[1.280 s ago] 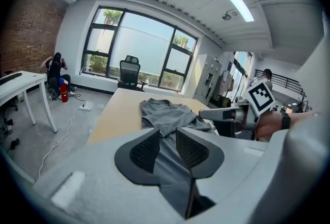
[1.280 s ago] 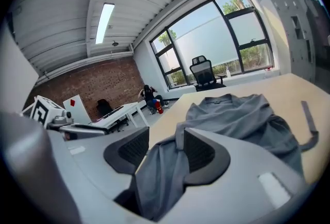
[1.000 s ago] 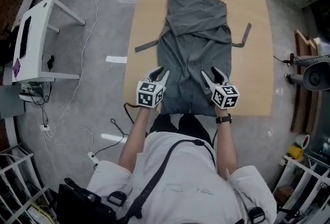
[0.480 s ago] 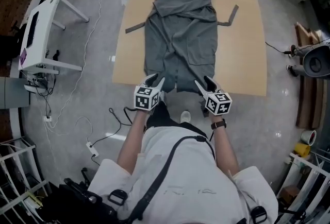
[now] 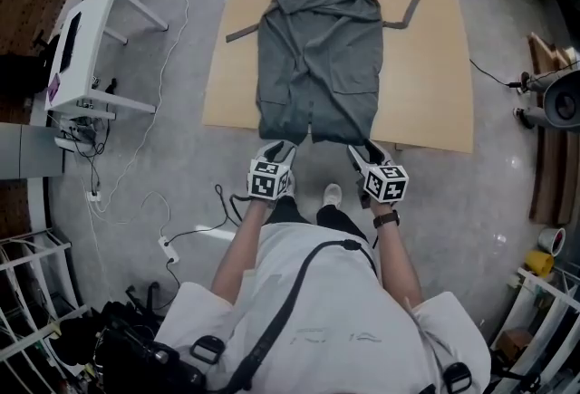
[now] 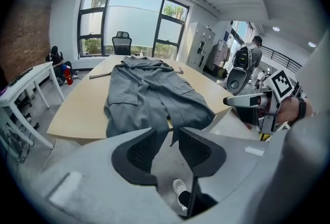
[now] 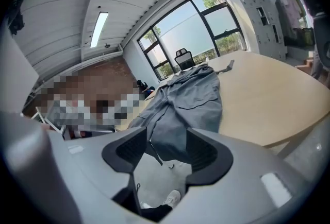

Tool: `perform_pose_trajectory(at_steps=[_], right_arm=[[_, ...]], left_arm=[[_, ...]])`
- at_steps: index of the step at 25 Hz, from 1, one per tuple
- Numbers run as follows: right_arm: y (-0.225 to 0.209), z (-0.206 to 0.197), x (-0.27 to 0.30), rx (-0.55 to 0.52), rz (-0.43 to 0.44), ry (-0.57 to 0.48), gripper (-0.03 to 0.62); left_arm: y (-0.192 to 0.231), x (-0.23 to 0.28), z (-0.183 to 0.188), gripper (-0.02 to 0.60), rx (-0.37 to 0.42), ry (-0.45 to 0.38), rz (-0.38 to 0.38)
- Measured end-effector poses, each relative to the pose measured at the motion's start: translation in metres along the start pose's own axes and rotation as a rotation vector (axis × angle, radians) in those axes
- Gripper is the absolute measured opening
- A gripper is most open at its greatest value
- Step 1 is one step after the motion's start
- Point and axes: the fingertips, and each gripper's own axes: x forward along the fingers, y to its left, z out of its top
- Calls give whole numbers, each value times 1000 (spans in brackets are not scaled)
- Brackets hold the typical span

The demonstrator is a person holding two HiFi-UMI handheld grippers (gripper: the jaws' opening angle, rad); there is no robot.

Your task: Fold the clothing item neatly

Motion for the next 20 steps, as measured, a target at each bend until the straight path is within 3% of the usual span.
perform_pose_trajectory(at_steps=[5, 8, 12, 17, 20], right_arm=[[-15, -15, 6, 26, -67, 18, 241], [-26, -25, 14, 17, -91, 51, 242], [-43, -33, 23, -11, -128, 101, 245], [-71, -44, 26, 21, -258, 140, 239], [-73, -48, 34, 47, -264, 153, 236]], left_arm=[[34, 0, -19, 140, -23, 21, 35], [59, 3, -28, 177, -24, 47, 50], [88, 11, -33, 196, 27, 74, 92], [109, 21, -35, 199, 34, 107, 96], [116, 29, -35, 199, 19, 116, 93]])
